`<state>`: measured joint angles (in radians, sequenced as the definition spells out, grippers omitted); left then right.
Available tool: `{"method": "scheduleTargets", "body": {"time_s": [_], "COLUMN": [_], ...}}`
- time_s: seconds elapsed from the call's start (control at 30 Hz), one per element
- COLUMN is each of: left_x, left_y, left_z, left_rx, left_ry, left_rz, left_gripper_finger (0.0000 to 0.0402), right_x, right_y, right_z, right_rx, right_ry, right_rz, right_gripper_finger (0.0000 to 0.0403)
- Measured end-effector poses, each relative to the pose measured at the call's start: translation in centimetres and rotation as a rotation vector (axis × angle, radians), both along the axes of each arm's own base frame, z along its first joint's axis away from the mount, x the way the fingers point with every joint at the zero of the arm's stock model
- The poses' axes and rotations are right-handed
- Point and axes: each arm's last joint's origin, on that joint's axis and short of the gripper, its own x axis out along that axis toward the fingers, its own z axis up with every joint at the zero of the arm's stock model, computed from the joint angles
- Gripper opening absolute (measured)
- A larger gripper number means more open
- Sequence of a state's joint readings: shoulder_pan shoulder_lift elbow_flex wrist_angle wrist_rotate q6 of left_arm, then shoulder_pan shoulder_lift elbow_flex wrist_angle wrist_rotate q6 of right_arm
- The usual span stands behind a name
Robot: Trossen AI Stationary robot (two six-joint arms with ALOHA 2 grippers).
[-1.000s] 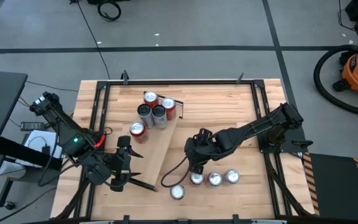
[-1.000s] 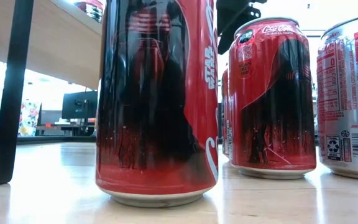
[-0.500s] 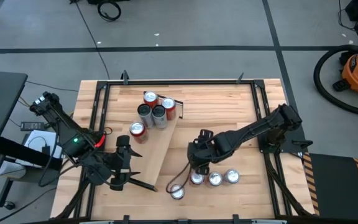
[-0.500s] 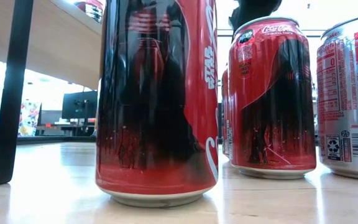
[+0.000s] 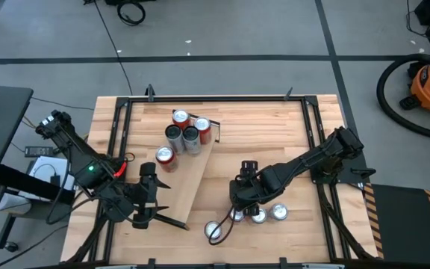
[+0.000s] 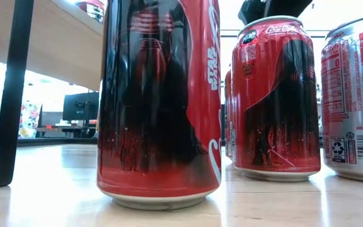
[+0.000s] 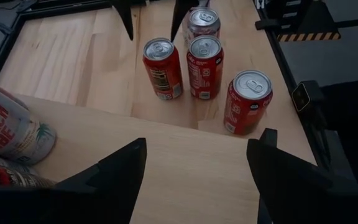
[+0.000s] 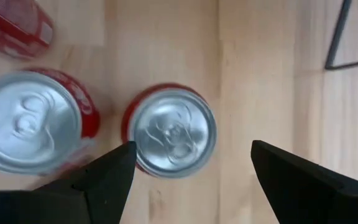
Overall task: Place canned beverage on shelf
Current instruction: Put the middle red soda can on the shelf
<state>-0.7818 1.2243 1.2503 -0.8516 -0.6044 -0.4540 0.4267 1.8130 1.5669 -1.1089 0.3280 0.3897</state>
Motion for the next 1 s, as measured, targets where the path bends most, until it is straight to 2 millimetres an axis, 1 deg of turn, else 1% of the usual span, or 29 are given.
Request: {"method": "scheduleTargets", "body": {"time_s": [0.13,0.3,0.47,0.6,0.73,0.83,0.93,1.0], "left_x": [0.0,0.0,0.0,0.0,0.0,0.0,0.0,0.0], "left_y": [0.0,0.0,0.0,0.0,0.0,0.0,0.0,0.0], "left_z": [0.0,0.0,0.0,0.0,0.0,0.0,0.0,0.0], "left_rx": [-0.002,-0.002,-0.003,-0.003,-0.004,-0.006,-0.007,-0.007], "left_ry": [0.000,0.000,0.000,0.000,0.000,0.001,0.001,0.001], "left_rz": [0.001,0.002,0.003,0.003,0.004,0.005,0.006,0.005], "left_gripper_finger": [0.0290,0.0290,0.0290,0.0290,0.0290,0.0290,0.0290,0.0290], "right_x": [-0.4,-0.5,-0.5,-0.6,-0.5,0.0,0.6,0.9], "right_y": [-0.3,-0.5,-1.2,-2.1,-2.9,-3.3,-3.2,-3.1], "right_z": [-0.1,-0.1,-0.9,-1.3,-1.5,-1.8,-1.8,-1.8], "right_rx": [-0.055,-0.070,-0.084,-0.147,-0.250,-0.240,-0.148,-0.128], "right_ry": [0.029,0.043,0.065,0.074,0.088,0.092,0.057,0.046], "right_rz": [-0.007,-0.009,-0.025,-0.032,0.004,0.025,0.044,0.059], "right_gripper_finger": [0.0327,0.0327,0.0327,0.0327,0.0327,0.0327,0.0327,0.0326]}}
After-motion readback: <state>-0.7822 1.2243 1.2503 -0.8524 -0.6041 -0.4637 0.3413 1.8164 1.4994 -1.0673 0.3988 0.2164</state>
